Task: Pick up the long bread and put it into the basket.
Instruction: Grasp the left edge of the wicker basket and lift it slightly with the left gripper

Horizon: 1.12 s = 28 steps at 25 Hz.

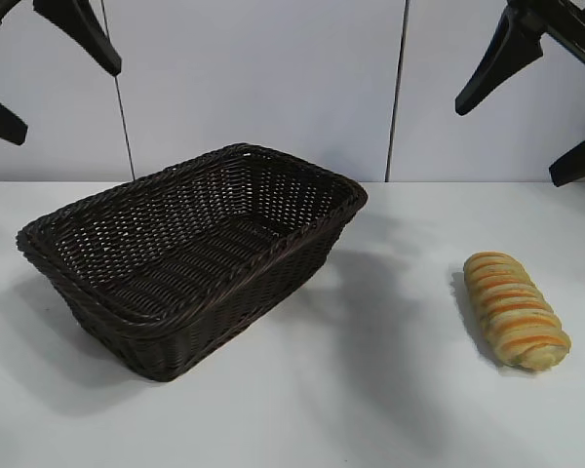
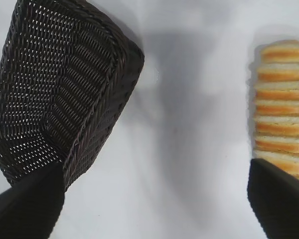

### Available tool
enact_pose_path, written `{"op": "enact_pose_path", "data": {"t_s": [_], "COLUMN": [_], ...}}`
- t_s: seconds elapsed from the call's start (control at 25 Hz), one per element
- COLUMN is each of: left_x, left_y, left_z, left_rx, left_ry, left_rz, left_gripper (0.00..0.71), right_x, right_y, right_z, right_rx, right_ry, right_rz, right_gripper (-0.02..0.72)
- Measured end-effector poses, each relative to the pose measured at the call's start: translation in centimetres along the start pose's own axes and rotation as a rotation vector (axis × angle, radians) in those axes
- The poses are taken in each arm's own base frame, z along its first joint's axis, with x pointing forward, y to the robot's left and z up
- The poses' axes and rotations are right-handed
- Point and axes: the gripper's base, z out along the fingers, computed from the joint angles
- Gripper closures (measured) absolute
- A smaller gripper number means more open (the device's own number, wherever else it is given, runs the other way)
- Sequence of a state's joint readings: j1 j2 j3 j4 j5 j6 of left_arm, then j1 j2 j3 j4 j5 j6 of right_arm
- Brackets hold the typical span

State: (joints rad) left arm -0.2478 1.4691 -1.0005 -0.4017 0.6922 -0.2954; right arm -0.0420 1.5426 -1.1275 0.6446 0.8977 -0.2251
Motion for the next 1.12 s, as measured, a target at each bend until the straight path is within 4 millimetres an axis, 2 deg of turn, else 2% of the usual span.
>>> {"op": "enact_pose_path", "data": {"t_s": [0.12, 0.24, 0.52, 0.92, 1.0, 1.12], "left_x": [1.6, 2.2, 2.4, 2.6, 2.5, 2.3], "left_y": [1.0, 2.1, 3.5, 4.5, 4.5, 4.4], "left_z": [1.9, 3.4, 7.3, 10.1, 10.1, 10.2], "left_rx": [-0.039, -0.069, -0.133, -0.171, -0.165, -0.156], "left_ry": [0.020, 0.019, 0.061, 0.090, 0.080, 0.064], "left_rz": [-0.051, -0.104, -0.144, -0.180, -0.180, -0.181], "left_gripper": [0.023, 0.023, 0.023, 0.035, 0.119, 0.341], "right_x": [0.0, 0.0, 0.0, 0.0, 0.0, 0.0], "right_y": [0.0, 0.0, 0.0, 0.0, 0.0, 0.0], "right_z": [0.0, 0.0, 0.0, 0.0, 0.0, 0.0], "right_rx": [0.000, 0.000, 0.000, 0.000, 0.000, -0.001], "right_ry": [0.000, 0.000, 0.001, 0.001, 0.001, 0.001], "right_rz": [-0.001, -0.001, -0.003, -0.004, -0.004, -0.004], "right_gripper": [0.009, 0.009, 0.009, 0.009, 0.009, 0.009]}}
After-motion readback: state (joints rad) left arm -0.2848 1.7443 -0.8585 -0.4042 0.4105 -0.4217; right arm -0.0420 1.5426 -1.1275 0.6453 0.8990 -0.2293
